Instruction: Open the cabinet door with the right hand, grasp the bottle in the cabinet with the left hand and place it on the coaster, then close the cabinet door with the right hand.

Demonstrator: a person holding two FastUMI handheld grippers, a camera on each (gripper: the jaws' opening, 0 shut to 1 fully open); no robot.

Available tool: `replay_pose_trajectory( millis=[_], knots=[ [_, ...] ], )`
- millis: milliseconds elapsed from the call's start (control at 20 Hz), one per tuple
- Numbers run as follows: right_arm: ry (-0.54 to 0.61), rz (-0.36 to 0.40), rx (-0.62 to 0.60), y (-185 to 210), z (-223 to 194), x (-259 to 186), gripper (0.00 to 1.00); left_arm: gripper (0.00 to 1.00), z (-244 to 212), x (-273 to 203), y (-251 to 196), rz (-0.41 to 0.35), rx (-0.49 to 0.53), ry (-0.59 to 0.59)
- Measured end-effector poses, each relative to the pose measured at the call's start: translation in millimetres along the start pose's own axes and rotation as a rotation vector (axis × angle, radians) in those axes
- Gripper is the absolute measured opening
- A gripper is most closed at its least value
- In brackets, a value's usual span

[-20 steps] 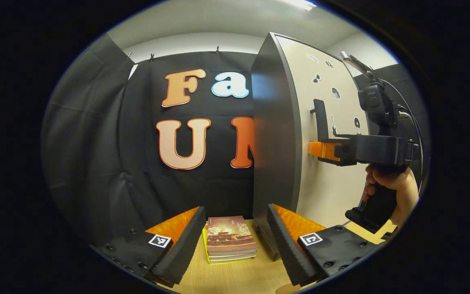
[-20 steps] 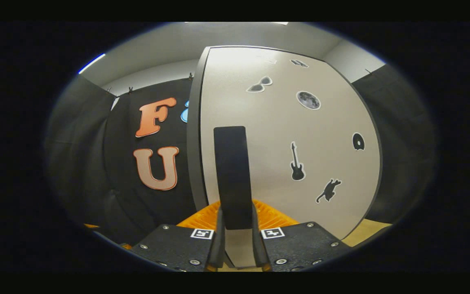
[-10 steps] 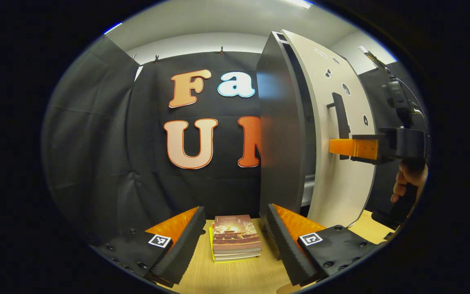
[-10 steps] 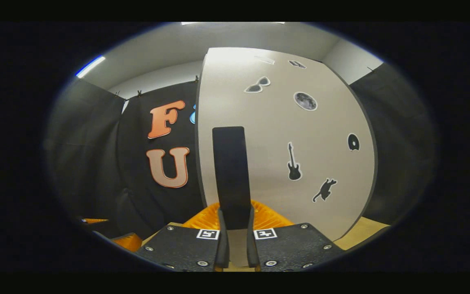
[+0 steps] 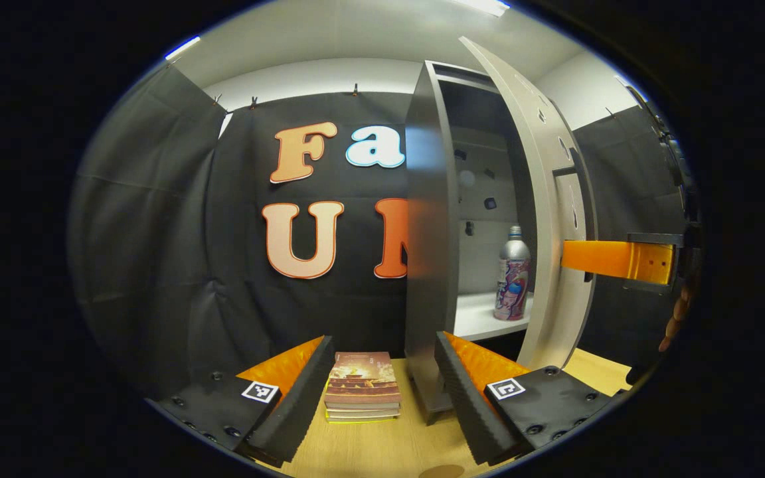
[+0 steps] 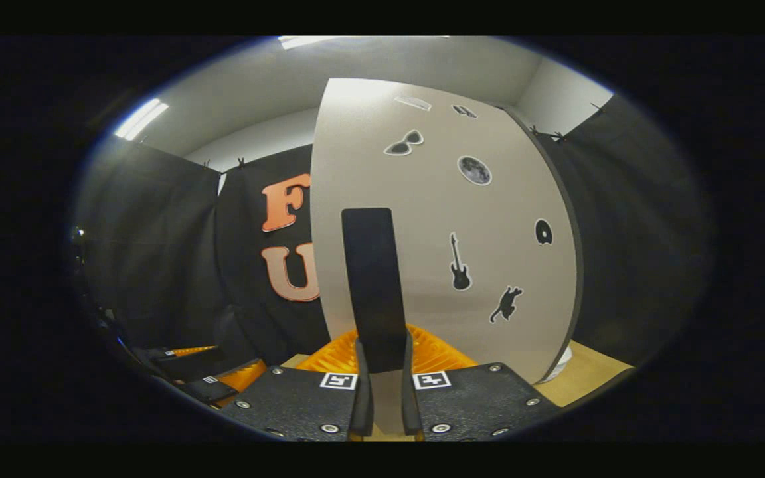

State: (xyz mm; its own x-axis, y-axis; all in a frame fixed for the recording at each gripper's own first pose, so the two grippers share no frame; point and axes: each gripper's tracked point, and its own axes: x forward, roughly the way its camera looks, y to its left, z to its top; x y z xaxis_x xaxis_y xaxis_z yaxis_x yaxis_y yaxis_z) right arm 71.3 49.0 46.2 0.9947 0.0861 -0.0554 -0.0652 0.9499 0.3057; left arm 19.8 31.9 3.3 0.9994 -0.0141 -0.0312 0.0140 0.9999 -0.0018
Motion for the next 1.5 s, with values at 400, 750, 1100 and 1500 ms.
replay_pose_trajectory(
  millis=[400, 750, 1100, 1500],
  knots=[
    [0.010, 0.046, 0.065, -8.2, 1.9, -18.4, 0.16, 0.98, 7.7, -5.3, -32.4, -0.011, 0.008, -0.023],
    [0.024, 0.108, 0.138, -19.3, 8.5, -35.9, 0.17, 0.98, 10.5, -1.7, -82.5, -0.076, -0.005, -0.030],
    [0.032, 0.144, 0.160, -33.2, 12.2, -48.3, 0.22, 0.98, 16.1, -18.0, -131.0, -0.128, -0.001, -0.048],
    [0.040, 0.044, 0.132, -69.4, 12.4, -62.4, 0.34, 0.98, 22.5, -33.4, -166.2, -0.148, 0.001, -0.065]
  ],
)
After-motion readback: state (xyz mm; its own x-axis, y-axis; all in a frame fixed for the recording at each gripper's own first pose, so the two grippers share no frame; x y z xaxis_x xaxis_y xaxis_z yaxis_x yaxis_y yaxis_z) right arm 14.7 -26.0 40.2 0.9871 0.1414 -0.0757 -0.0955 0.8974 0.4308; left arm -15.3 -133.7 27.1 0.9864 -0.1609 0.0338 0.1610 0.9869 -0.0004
